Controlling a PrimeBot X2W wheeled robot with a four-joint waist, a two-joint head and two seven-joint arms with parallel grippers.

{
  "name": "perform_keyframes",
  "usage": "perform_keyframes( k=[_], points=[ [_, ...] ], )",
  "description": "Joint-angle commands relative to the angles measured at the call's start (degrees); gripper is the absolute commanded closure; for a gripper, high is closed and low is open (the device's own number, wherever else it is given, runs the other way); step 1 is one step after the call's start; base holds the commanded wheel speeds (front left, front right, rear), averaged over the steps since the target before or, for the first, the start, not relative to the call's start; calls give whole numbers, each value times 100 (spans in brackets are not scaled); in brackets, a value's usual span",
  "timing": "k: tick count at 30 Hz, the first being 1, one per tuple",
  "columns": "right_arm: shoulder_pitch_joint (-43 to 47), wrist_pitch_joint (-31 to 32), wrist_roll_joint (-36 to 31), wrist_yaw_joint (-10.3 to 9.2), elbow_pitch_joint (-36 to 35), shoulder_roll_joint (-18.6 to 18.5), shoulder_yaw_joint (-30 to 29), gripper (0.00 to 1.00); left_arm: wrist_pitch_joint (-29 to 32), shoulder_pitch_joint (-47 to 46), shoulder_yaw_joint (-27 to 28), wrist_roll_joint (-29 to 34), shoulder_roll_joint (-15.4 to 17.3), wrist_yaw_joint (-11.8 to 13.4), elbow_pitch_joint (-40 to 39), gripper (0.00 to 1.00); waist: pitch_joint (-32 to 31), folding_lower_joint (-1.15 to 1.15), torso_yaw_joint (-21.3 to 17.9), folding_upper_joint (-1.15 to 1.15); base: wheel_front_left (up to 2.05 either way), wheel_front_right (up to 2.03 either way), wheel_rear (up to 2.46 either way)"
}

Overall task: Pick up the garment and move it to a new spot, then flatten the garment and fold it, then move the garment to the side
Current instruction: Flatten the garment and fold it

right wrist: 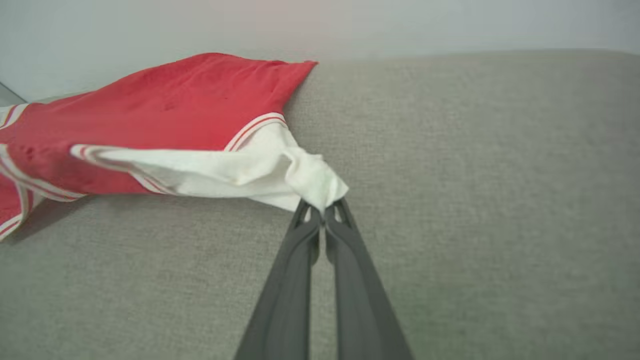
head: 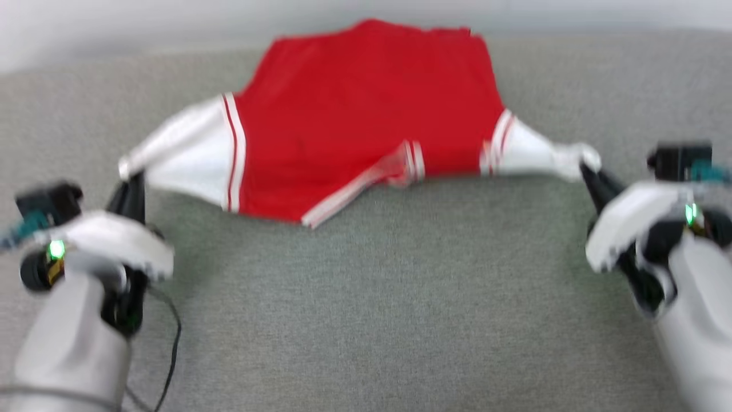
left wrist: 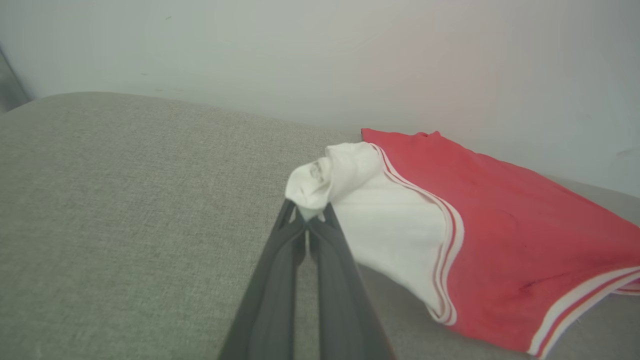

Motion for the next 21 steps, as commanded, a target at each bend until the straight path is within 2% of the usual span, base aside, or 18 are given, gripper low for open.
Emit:
perform_keyframes(
  k=[1,7,14,18,21],
  points=[
    [301,29,-1,-2,-108,-39,-39,100,-32,278,29,16,64,57,-132,100,-410,1,24,0,0,0,0],
    [1747,390,-96,-3,-890,5,-389,100,-9,1825,117,31,134,477,-1204,100,-845,1,-33,0,0,0,0],
    [3269,1030,-436,-3,-2038,250,-1039,100,367,3552,251,-79,226,1182,-2724,100,-1169,1,-79,0,0,0,0],
    [4019,1480,-743,-3,-2733,436,-1474,100,666,4221,235,-60,329,1485,-3544,100,-1219,1,-35,0,0,0,0],
    [4471,1779,-972,-3,-3208,518,-1670,100,914,4545,111,47,448,1604,-4016,100,-1209,1,26,0,0,0,0]
  ],
)
